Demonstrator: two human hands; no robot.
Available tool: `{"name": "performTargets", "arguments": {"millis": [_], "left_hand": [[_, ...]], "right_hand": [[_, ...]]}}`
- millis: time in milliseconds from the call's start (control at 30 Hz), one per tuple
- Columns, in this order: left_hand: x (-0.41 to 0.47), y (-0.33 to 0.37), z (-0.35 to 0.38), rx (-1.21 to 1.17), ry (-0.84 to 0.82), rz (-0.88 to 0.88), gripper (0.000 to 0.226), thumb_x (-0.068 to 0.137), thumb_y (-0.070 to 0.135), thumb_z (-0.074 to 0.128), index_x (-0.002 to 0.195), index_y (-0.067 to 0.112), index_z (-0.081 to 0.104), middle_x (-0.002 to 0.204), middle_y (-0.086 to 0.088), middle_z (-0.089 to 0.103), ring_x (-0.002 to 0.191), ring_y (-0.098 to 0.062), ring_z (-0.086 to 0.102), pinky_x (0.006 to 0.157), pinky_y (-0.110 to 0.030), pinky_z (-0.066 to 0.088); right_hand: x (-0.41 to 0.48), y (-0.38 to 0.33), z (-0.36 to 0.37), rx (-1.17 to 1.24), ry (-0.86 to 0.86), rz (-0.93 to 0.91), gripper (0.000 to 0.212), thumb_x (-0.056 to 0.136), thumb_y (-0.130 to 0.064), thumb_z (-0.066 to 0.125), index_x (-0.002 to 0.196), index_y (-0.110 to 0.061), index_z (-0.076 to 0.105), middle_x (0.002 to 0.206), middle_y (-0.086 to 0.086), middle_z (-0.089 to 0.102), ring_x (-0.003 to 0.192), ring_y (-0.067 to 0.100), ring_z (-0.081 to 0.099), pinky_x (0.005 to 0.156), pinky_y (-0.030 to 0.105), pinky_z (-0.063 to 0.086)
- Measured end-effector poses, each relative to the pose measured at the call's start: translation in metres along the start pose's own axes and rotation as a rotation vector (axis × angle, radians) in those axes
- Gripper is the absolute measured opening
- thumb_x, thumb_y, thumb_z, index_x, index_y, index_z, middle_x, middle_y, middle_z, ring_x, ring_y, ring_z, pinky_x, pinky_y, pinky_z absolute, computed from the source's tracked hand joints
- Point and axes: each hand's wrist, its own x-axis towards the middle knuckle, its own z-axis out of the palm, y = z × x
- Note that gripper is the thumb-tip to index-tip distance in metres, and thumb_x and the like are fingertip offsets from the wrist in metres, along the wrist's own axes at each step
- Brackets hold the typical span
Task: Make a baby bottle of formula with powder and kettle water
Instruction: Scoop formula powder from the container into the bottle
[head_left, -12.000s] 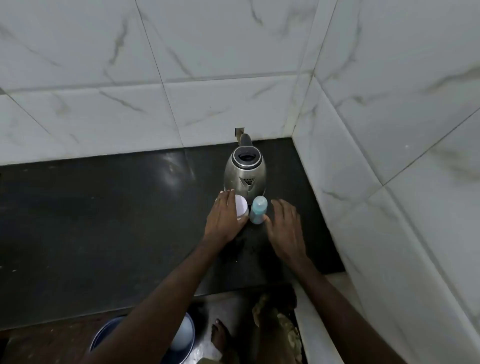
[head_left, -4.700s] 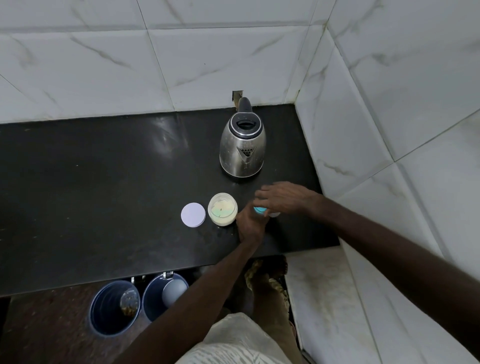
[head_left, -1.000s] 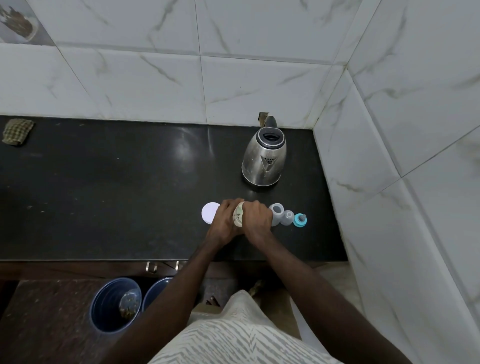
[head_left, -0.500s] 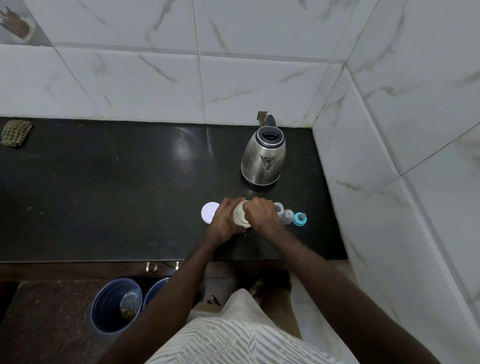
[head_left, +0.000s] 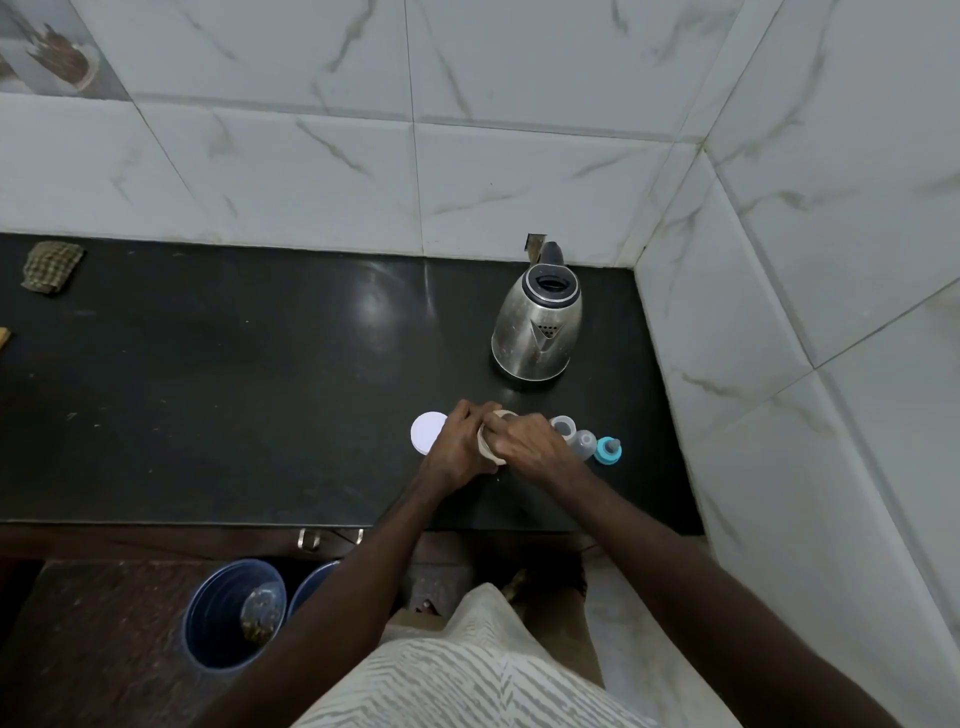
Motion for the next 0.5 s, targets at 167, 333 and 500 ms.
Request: {"name": "performTargets", "arguments": {"millis": [167, 333, 500], "left_hand": [[-0.001, 0.003, 0.006, 0.044, 0.003, -0.016, 0.089, 0.055, 0.009, 0.089, 0.137, 0.015, 0.055, 0.112, 0.001, 0.046, 0.099, -0.015, 0.054, 0.089, -0.028, 0.046], [-0.001, 0.002, 0.006, 0.074, -0.007, -0.002, 0.087, 0.059, 0.012, 0.087, 0.139, 0.014, 0.053, 0.114, -0.002, 0.049, 0.098, -0.014, 0.052, 0.088, -0.028, 0.046], [0.0, 0.0, 0.007, 0.076, 0.001, -0.005, 0.082, 0.061, 0.016, 0.085, 0.137, 0.016, 0.054, 0.111, -0.003, 0.052, 0.098, -0.013, 0.051, 0.088, -0.029, 0.047]], "right_hand": [[0.004, 0.005, 0.005, -0.017, 0.009, -0.029, 0.03, 0.048, -0.012, 0.094, 0.068, -0.012, 0.073, 0.073, 0.004, 0.065, 0.053, 0.019, 0.063, 0.038, 0.023, 0.031], [0.007, 0.002, 0.005, -0.001, -0.042, 0.032, 0.031, 0.04, -0.011, 0.094, 0.055, -0.015, 0.067, 0.059, 0.003, 0.063, 0.045, 0.019, 0.061, 0.04, 0.022, 0.027], [0.014, -0.01, -0.011, 0.02, -0.184, 0.149, 0.007, 0.081, -0.015, 0.076, 0.081, -0.02, 0.072, 0.084, 0.0, 0.072, 0.073, 0.02, 0.072, 0.055, 0.028, 0.038]]}}
